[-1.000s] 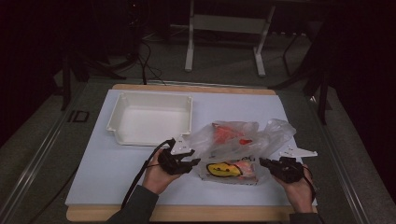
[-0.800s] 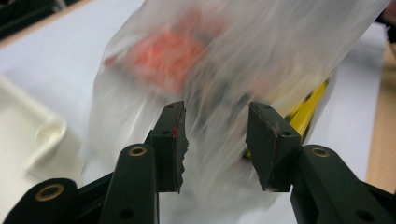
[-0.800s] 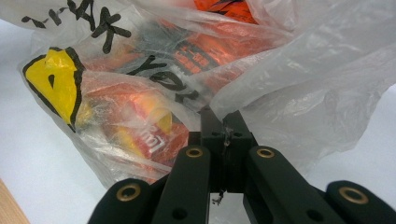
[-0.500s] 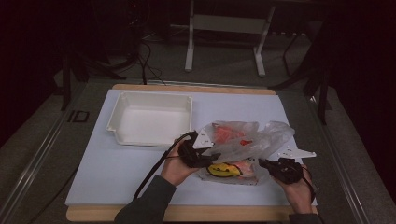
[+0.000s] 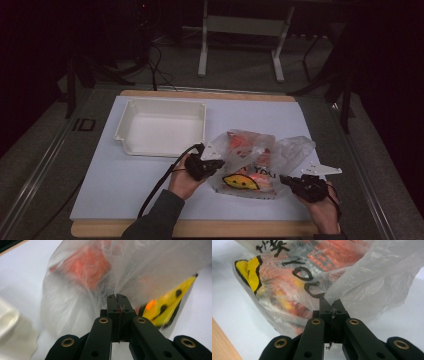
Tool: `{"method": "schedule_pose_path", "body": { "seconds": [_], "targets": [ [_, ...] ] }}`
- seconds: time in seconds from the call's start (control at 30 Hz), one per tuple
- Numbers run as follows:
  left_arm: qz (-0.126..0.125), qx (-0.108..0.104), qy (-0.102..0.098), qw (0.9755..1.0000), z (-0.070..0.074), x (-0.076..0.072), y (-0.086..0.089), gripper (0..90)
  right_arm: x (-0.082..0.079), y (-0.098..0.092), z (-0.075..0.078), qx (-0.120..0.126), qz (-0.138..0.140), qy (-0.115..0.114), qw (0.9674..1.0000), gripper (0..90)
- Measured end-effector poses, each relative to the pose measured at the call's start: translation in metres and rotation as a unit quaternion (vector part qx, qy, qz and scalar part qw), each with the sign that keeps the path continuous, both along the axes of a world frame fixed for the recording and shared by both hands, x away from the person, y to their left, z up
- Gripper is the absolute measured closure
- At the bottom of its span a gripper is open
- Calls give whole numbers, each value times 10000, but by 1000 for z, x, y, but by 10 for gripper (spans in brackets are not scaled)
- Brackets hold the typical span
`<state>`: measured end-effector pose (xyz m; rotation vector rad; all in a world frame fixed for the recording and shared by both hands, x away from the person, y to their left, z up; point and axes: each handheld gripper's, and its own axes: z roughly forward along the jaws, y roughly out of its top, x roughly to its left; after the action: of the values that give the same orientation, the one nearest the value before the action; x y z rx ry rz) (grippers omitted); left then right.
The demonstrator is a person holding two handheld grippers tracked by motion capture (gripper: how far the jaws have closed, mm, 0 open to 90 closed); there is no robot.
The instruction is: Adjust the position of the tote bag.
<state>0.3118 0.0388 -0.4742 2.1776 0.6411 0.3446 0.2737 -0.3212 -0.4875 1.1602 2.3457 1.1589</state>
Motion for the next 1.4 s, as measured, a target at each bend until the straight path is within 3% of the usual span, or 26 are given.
{"method": "schedule_pose_path", "body": {
  "seconds": [0.27,0.3,0.47,0.63,0.77,0.9,1.13,1.3,1.4],
  "targets": [
    [325,-38,146,9994,-14,-7,28,900,-7,-6,-9,-42,-34,143,9999,895],
    [452,37,211,9987,-21,-8,35,900,-8,-7,-11,-49,-34,169,9998,895],
    [626,30,253,9977,-28,-10,46,900,-13,-14,-13,-33,-93,240,9997,895],
    [852,252,363,9954,-39,-11,56,900,-18,-19,-13,-38,-138,271,9995,896],
    [1063,260,525,9926,-48,-12,68,900,-21,-25,-16,-30,-215,342,9992,895],
    [1049,125,517,9931,-47,-15,75,900,-25,-28,-21,-35,-200,433,9989,895],
    [981,-148,547,9936,-43,-16,76,899,-25,-25,-19,-30,-157,378,9992,892],
    [887,-376,651,9932,-39,-17,76,818,-24,-23,-19,-52,-120,375,9992,890],
    [809,-399,620,9940,-32,-19,74,780,-24,-22,-20,-45,-109,366,9993,885]
  ]
}}
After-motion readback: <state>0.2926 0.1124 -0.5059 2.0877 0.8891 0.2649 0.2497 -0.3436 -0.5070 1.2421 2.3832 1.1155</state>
